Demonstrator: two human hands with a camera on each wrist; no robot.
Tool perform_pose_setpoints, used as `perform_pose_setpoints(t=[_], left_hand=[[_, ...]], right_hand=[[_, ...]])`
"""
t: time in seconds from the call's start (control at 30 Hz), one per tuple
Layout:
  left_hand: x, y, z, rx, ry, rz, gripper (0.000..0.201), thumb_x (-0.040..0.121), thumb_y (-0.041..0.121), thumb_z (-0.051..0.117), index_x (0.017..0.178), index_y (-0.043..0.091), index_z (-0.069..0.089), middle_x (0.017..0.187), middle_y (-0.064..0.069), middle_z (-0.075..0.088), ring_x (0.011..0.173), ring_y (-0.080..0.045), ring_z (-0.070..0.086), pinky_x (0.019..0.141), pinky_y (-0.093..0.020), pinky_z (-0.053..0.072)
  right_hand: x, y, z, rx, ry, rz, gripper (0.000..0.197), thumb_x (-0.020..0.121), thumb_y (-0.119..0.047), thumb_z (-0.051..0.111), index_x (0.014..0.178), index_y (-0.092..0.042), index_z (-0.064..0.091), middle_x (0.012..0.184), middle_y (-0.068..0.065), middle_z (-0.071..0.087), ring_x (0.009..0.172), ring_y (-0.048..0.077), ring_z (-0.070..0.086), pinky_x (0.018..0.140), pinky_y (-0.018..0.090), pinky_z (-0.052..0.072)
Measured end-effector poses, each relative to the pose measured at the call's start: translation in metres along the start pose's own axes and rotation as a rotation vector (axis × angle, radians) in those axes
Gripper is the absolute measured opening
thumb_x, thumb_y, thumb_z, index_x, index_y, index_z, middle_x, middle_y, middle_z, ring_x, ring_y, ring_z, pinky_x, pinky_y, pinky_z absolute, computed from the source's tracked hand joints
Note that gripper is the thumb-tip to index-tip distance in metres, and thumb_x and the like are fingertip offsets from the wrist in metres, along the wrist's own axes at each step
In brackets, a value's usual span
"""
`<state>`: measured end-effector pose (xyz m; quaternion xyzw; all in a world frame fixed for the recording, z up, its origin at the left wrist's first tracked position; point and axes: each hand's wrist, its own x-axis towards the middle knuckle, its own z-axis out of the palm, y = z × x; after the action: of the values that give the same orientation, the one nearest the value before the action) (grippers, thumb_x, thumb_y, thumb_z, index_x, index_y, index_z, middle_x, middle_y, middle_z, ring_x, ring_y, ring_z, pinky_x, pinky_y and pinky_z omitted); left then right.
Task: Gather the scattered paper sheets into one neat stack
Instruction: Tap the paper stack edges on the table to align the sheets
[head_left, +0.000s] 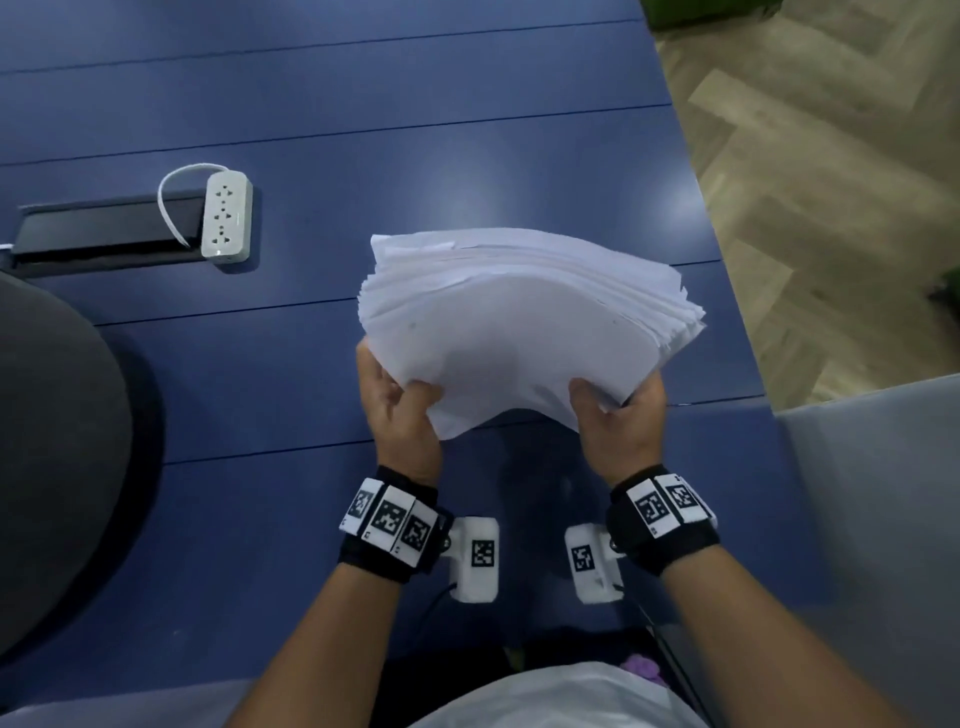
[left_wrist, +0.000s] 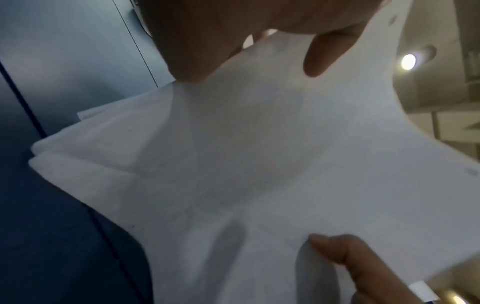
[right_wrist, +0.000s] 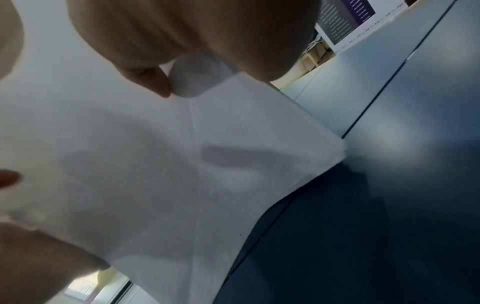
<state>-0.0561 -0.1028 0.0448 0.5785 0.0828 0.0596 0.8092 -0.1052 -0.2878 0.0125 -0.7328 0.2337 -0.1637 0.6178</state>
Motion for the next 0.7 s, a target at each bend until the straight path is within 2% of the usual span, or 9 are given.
perform_pose_setpoints(t=[0.1, 0.17, 0.27, 0.33, 0.4, 0.47, 0.53, 0.6, 0.7], left_hand=[[0.004, 0.004, -0.004, -0.186, 0.018, -0.118, 0.056, 0.078, 0.027, 0.052, 0.13, 0.007, 0.057, 0.119, -0.008, 0.064, 0.112, -0.027, 0.059, 0.093, -0.039, 0.05], [0.004, 0.0, -0.004, -0.159, 0.078, -0.204, 0.064, 0.084, 0.045, 0.052, 0.137, 0.01, 0.054, 0.13, -0.009, 0.062, 0.123, -0.031, 0.057, 0.102, -0.042, 0.046], [0.0, -0.001, -0.003, -0.048, 0.062, -0.154, 0.066, 0.08, 0.067, 0.064, 0.137, 0.035, 0.053, 0.137, 0.004, 0.058, 0.13, -0.019, 0.052, 0.109, -0.04, 0.041], [-0.01, -0.002, -0.004, 0.112, -0.082, -0.041, 0.06, 0.081, 0.054, 0.071, 0.134, 0.038, 0.05, 0.132, 0.007, 0.056, 0.123, -0.014, 0.053, 0.101, -0.034, 0.046], [-0.018, -0.006, -0.01, 0.225, -0.144, 0.023, 0.065, 0.078, 0.027, 0.07, 0.138, 0.014, 0.046, 0.13, -0.004, 0.058, 0.12, -0.017, 0.057, 0.098, -0.039, 0.051], [-0.018, -0.009, -0.021, 0.253, -0.104, 0.039, 0.066, 0.074, 0.018, 0.066, 0.132, -0.009, 0.048, 0.124, -0.015, 0.061, 0.115, -0.018, 0.062, 0.098, -0.042, 0.053], [-0.018, -0.005, -0.024, 0.22, -0.091, 0.049, 0.062, 0.072, 0.017, 0.064, 0.121, -0.02, 0.052, 0.11, -0.015, 0.065, 0.103, -0.013, 0.066, 0.089, -0.032, 0.054], [-0.017, 0.002, -0.018, 0.184, -0.092, 0.051, 0.056, 0.071, 0.015, 0.062, 0.112, -0.022, 0.054, 0.101, -0.011, 0.064, 0.095, -0.01, 0.066, 0.084, -0.027, 0.052], [-0.02, 0.004, -0.01, 0.181, -0.131, 0.046, 0.053, 0.068, 0.008, 0.06, 0.116, -0.014, 0.058, 0.11, -0.015, 0.066, 0.105, -0.017, 0.066, 0.09, -0.034, 0.053]], right_hand=[[-0.006, 0.007, 0.001, -0.007, 0.004, -0.003, 0.043, 0.079, -0.021, 0.072, 0.12, -0.015, 0.063, 0.112, -0.008, 0.071, 0.106, 0.01, 0.069, 0.09, 0.033, 0.057], [-0.011, 0.014, 0.002, 0.021, 0.0, 0.017, 0.047, 0.081, -0.012, 0.075, 0.124, -0.004, 0.059, 0.112, -0.007, 0.07, 0.106, 0.004, 0.068, 0.091, 0.026, 0.055], [-0.016, 0.02, 0.004, 0.026, 0.003, 0.004, 0.044, 0.081, 0.009, 0.075, 0.121, 0.0, 0.058, 0.108, -0.014, 0.065, 0.098, -0.017, 0.062, 0.087, 0.005, 0.047], [-0.02, 0.018, 0.007, 0.043, -0.009, -0.013, 0.046, 0.08, 0.005, 0.077, 0.122, 0.001, 0.059, 0.111, -0.007, 0.068, 0.104, -0.008, 0.065, 0.091, 0.012, 0.051], [-0.021, 0.015, 0.008, 0.089, 0.012, 0.012, 0.044, 0.079, 0.0, 0.078, 0.118, -0.014, 0.064, 0.109, -0.005, 0.072, 0.103, 0.002, 0.069, 0.091, 0.023, 0.056], [-0.02, 0.009, 0.002, 0.074, 0.04, -0.011, 0.041, 0.078, -0.001, 0.08, 0.102, -0.033, 0.071, 0.098, -0.016, 0.073, 0.096, -0.005, 0.069, 0.087, 0.021, 0.057], [-0.019, -0.006, -0.008, 0.078, 0.029, -0.076, 0.037, 0.074, -0.019, 0.081, 0.098, -0.046, 0.074, 0.097, -0.024, 0.074, 0.097, -0.002, 0.069, 0.091, 0.029, 0.058], [-0.019, -0.022, -0.012, 0.112, 0.006, -0.146, 0.042, 0.073, -0.024, 0.08, 0.103, -0.052, 0.072, 0.103, -0.028, 0.072, 0.102, 0.001, 0.068, 0.094, 0.032, 0.056], [-0.016, -0.019, -0.007, 0.173, 0.029, -0.169, 0.056, 0.074, -0.001, 0.079, 0.105, -0.047, 0.072, 0.101, -0.031, 0.072, 0.099, -0.009, 0.066, 0.088, 0.017, 0.052]])
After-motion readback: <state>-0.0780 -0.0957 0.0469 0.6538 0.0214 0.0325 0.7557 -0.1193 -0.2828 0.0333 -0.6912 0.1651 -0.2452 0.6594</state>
